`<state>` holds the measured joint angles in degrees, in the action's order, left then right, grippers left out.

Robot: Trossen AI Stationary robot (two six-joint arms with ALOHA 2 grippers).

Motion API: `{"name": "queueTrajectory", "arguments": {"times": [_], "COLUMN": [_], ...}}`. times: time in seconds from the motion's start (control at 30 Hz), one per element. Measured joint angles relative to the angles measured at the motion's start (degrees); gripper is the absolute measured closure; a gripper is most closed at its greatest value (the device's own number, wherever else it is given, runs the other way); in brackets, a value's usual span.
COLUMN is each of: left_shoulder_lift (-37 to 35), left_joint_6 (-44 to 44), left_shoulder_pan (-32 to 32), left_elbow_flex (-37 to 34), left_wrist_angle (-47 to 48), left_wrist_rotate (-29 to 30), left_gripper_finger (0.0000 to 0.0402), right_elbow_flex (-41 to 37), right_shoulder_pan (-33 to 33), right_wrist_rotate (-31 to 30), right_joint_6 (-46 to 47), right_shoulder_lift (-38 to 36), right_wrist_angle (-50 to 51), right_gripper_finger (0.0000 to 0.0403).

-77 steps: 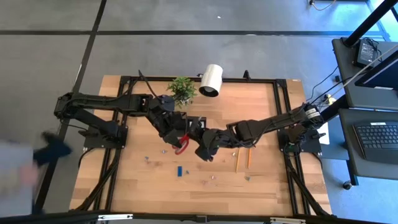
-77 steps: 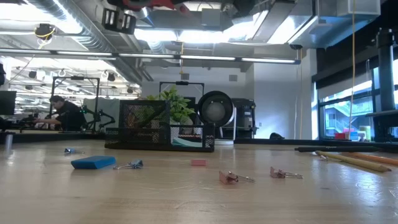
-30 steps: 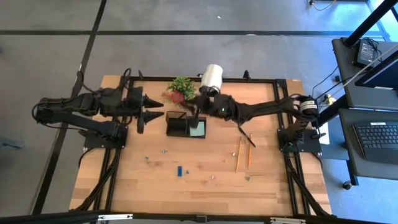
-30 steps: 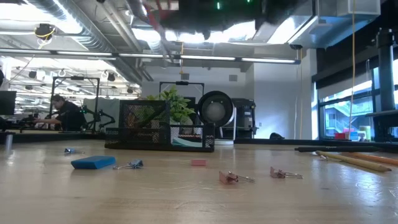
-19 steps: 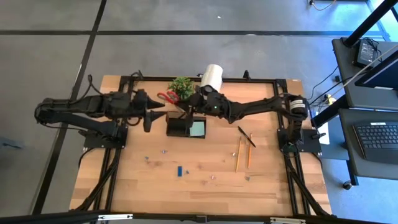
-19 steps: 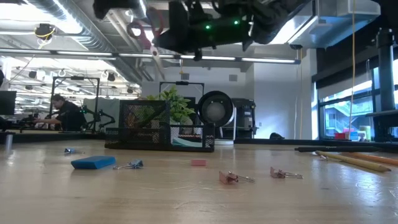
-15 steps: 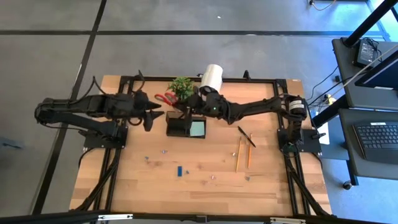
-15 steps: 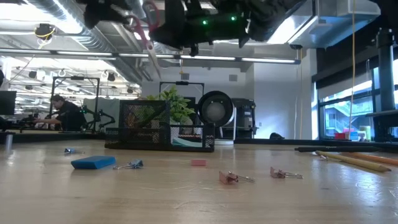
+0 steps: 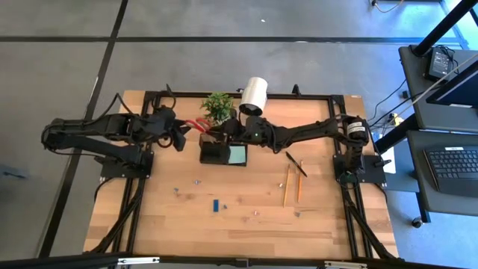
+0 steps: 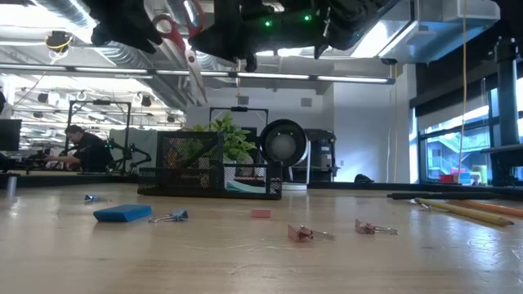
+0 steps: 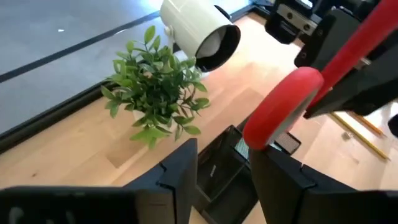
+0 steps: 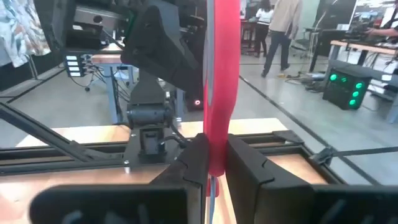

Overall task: Pick and place office supplies into organizer
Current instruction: Put the red scissors into the black desk organizer

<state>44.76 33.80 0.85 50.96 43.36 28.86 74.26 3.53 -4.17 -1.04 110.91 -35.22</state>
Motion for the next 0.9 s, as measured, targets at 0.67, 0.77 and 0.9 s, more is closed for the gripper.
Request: {"name": "queueTrajectory", "arguments": {"times": [0.67, 0.77, 0.9], "left_shoulder_lift": [0.5, -0.6, -2.9], "left_joint_6": [-7.6, -7.1, -6.5], "left_shoulder_pan": [0.0, 0.0, 0.0], "left_elbow_flex": [0.0, 0.0, 0.0], "left_wrist_angle": [-12.6, -9.7, -6.7], "left_wrist_rotate": [-3.4, -3.3, -3.5], "left_gripper_finger": [0.0283, 0.0282, 0.0282], "right_elbow_flex": [0.0, 0.0, 0.0], "right_shoulder_pan": [-1.0, -0.7, 0.4], "right_wrist_rotate": [0.8, -0.4, -0.8], "right_joint_6": [-1.0, -2.1, -2.3], "right_shoulder_lift": [0.0, 0.0, 0.0], "right_wrist_angle": [1.9, 4.8, 8.4], "right_gripper_finger": [0.0359, 0.0359, 0.0359]}}
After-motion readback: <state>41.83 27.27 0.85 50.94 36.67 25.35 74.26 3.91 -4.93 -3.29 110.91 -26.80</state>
